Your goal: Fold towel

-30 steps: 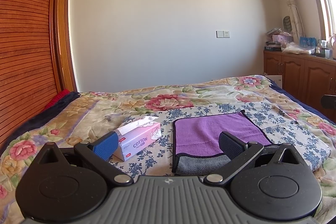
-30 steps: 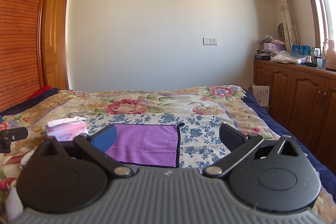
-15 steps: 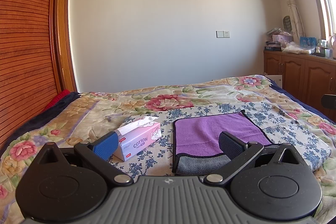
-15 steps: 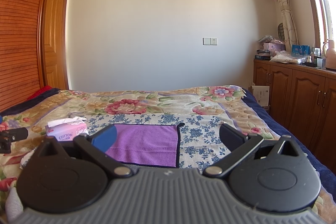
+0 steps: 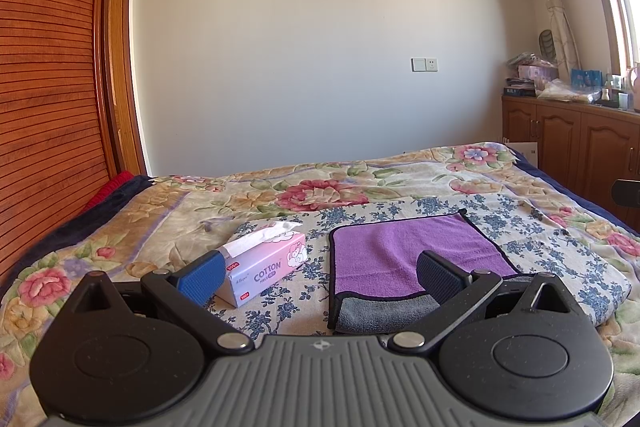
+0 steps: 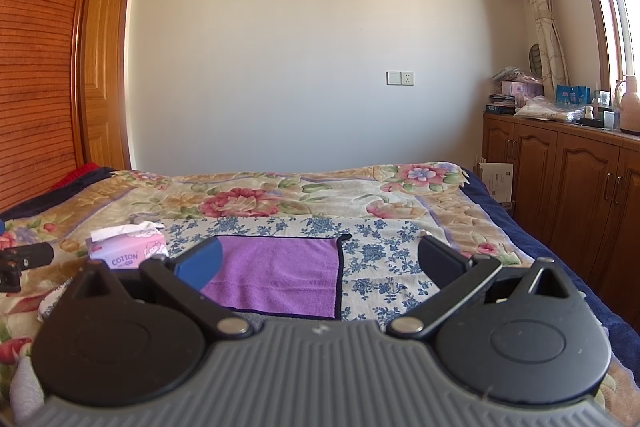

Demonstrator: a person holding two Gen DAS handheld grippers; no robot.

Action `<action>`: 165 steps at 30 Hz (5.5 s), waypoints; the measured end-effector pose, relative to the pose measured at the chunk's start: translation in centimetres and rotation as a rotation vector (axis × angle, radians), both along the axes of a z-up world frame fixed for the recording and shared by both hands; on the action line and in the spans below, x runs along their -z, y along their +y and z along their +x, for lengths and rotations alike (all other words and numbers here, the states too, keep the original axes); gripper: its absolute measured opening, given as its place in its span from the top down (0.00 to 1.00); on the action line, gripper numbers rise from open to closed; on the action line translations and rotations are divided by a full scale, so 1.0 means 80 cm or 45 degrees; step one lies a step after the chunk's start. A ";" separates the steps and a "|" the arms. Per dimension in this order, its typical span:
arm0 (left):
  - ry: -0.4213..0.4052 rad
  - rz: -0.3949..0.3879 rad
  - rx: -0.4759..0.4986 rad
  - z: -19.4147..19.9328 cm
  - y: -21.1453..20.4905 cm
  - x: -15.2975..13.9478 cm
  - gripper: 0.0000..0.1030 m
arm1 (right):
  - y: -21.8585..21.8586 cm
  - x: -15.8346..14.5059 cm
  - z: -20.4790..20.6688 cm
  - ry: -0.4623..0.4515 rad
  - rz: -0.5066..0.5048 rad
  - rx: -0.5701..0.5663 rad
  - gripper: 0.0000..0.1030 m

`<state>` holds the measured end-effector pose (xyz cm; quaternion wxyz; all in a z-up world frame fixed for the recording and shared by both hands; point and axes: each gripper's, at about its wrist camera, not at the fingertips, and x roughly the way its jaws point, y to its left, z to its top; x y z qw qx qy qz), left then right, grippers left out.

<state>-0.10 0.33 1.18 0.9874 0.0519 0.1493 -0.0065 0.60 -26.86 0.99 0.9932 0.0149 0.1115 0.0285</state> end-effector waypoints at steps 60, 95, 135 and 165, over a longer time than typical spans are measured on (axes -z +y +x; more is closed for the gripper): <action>0.151 0.091 0.079 0.109 -0.018 0.040 0.00 | 0.012 0.022 0.085 0.078 -0.090 -0.143 0.00; 0.396 -0.076 0.138 0.210 0.022 0.099 0.17 | 0.018 0.052 0.146 0.246 -0.148 -0.215 0.00; 0.605 -0.161 0.211 0.234 0.023 0.133 0.71 | -0.005 0.117 0.196 0.831 0.089 -0.299 0.11; 0.573 -0.166 0.237 0.231 0.021 0.129 0.85 | -0.025 0.115 0.206 0.856 0.122 -0.265 0.45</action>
